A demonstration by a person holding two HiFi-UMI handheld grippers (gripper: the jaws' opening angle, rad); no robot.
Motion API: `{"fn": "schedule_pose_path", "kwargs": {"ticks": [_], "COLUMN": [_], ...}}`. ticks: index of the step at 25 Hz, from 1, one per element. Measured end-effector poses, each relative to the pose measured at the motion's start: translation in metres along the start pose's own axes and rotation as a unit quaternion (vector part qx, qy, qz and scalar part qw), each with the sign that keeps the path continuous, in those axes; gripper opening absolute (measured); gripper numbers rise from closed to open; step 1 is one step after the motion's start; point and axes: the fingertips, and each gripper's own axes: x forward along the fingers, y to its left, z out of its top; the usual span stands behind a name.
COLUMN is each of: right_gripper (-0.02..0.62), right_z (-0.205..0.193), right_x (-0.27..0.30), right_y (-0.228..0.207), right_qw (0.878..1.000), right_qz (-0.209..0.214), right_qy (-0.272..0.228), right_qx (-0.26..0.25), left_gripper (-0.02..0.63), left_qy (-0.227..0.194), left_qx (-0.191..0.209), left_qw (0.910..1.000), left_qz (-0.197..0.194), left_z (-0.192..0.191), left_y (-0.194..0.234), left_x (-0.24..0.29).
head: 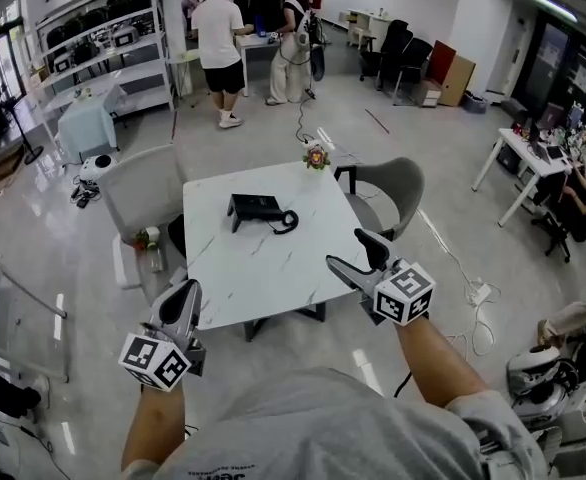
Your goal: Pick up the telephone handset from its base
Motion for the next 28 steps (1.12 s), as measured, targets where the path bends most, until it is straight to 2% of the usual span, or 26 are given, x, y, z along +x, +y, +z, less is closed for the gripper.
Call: {"fn": "schedule_pose_path", "kwargs": {"ticks": [3, 8, 16, 22, 28], "right_gripper": [0.344, 0.344, 0.344, 0.344, 0.344], "right_z": [-0.001, -0.009, -0.029, -0.046, -0.07], "right_x": [0.044, 0.093, 0.145, 0.186, 0.238], "right_y": [-0.006, -0.018, -0.053, -0.097, -0.153], "right_qw": [1.0, 1.0, 0.999, 0.998, 0.991], "right_qz": [-0.012, -0.021, -0.017, 0.026, 0.116], "right_qy": [0.005, 0.019, 0.04, 0.049, 0.06], "right_qx": [0.003, 0.006, 0.023, 0.031, 0.023], "left_gripper": [0.051, 0.051, 0.051, 0.051, 0.051], "left_qy": [0.004, 0.015, 0.038, 0.048, 0.059], "left_qx": [-0.003, -0.017, -0.035, -0.031, -0.034], "left_qw": [0.9998, 0.9991, 0.998, 0.9983, 0.9957], "left_qz": [-0.018, -0.036, -0.036, -0.007, 0.063], "left_z": [0.002, -0.008, -0.024, -0.037, -0.057], "left_y": [0.041, 0.085, 0.122, 0.135, 0.136], "left_x": [0.022, 0.051, 0.099, 0.142, 0.203]}}
